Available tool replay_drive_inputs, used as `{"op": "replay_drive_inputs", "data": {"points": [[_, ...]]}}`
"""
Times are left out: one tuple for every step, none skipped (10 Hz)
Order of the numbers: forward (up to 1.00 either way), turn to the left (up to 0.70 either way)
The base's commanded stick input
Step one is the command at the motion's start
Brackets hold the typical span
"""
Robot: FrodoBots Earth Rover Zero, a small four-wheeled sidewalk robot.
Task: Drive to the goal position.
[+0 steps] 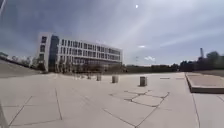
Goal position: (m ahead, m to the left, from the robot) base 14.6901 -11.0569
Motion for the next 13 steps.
{"op": "replay_drive_inputs", "data": {"points": [[0.00, 0.00], [0.29, 0.00], [0.70, 0.00], [0.70, 0.00], [0.70, 0.00], [0.70, 0.00], [0.70, 0.00], [0.70, 0.00], [0.70, 0.00], [0.70, 0.00], [0.70, 0.00], [0.70, 0.00], [0.70, 0.00]]}}
